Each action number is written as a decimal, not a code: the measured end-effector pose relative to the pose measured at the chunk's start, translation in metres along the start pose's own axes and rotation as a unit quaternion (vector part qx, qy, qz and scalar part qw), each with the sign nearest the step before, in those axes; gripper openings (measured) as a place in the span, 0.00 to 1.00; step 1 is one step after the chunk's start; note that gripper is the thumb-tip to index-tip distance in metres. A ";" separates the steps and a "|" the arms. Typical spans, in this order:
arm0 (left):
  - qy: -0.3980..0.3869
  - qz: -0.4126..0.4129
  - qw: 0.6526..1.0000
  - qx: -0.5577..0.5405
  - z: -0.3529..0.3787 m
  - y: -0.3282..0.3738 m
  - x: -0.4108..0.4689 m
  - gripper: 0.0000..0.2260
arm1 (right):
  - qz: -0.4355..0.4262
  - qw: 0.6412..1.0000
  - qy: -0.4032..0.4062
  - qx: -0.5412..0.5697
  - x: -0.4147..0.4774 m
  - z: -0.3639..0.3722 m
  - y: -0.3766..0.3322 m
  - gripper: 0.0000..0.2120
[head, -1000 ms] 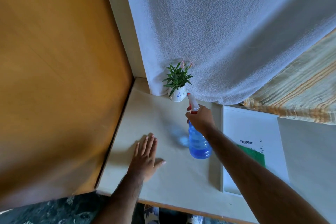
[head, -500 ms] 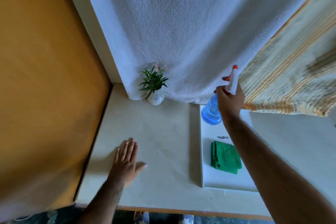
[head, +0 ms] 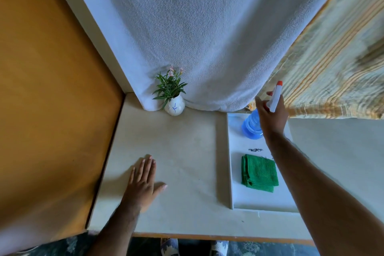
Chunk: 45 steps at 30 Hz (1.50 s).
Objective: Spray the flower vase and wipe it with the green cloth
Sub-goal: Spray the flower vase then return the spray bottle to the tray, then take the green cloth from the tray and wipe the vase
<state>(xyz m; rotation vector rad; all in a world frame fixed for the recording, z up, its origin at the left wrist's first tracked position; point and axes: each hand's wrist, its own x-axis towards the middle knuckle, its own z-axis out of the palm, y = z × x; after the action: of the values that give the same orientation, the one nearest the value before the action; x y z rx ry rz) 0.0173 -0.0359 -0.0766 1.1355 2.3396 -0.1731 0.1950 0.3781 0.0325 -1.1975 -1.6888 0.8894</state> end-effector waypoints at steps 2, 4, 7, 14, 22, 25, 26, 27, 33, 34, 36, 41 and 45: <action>0.008 0.002 1.000 -0.005 0.000 0.000 -0.001 0.52 | -0.019 1.000 -0.012 -0.018 -0.003 0.002 0.008 0.18; 0.018 0.006 1.000 -0.008 0.000 0.001 -0.001 0.52 | -0.032 0.998 -0.030 -0.037 -0.004 0.003 0.011 0.20; 0.017 0.007 1.000 -0.002 -0.001 0.000 -0.002 0.52 | -0.017 0.997 -0.061 -0.035 -0.003 0.002 0.009 0.23; 0.016 0.005 1.000 -0.009 0.001 -0.001 -0.001 0.52 | -0.011 0.992 -0.127 -0.020 -0.023 -0.022 0.002 0.28; 0.018 0.005 1.000 -0.021 -0.004 0.003 -0.005 0.54 | -0.152 0.900 -0.289 -0.290 -0.125 -0.091 0.060 0.50; 0.025 0.003 0.999 -0.019 -0.006 0.007 -0.007 0.55 | -0.267 0.817 -0.363 -0.359 -0.148 -0.102 0.084 0.48; 0.025 0.001 1.000 -0.017 -0.008 0.008 -0.008 0.55 | -0.276 0.810 -0.362 -0.370 -0.153 -0.103 0.089 0.47; 0.028 0.000 0.999 -0.017 -0.009 0.008 -0.008 0.56 | -0.278 0.809 -0.354 -0.377 -0.155 -0.103 0.093 0.45; 0.051 0.006 0.999 -0.006 -0.005 0.005 -0.007 0.54 | -0.233 0.805 -0.374 -0.397 -0.155 -0.095 0.094 0.44; 0.052 0.009 0.999 -0.007 -0.003 0.004 -0.007 0.53 | -0.220 0.809 -0.375 -0.396 -0.156 -0.093 0.091 0.41; 0.069 0.018 0.997 -0.018 -0.002 0.003 -0.009 0.52 | -0.192 0.823 -0.364 -0.391 -0.159 -0.087 0.085 0.38; 0.117 0.046 0.992 -0.017 0.008 -0.003 -0.012 0.42 | -0.119 0.888 -0.312 -0.317 -0.151 -0.080 0.057 0.31; 0.143 0.058 0.988 -0.019 0.013 -0.003 -0.011 0.40 | -0.194 0.887 -0.321 -0.271 -0.142 -0.056 0.022 0.30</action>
<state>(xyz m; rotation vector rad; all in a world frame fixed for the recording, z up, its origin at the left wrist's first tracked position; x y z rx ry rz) 0.0255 -0.0498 -0.0827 1.3489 2.5009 0.0832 0.2786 0.2525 0.0005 -0.8735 -2.7371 0.5997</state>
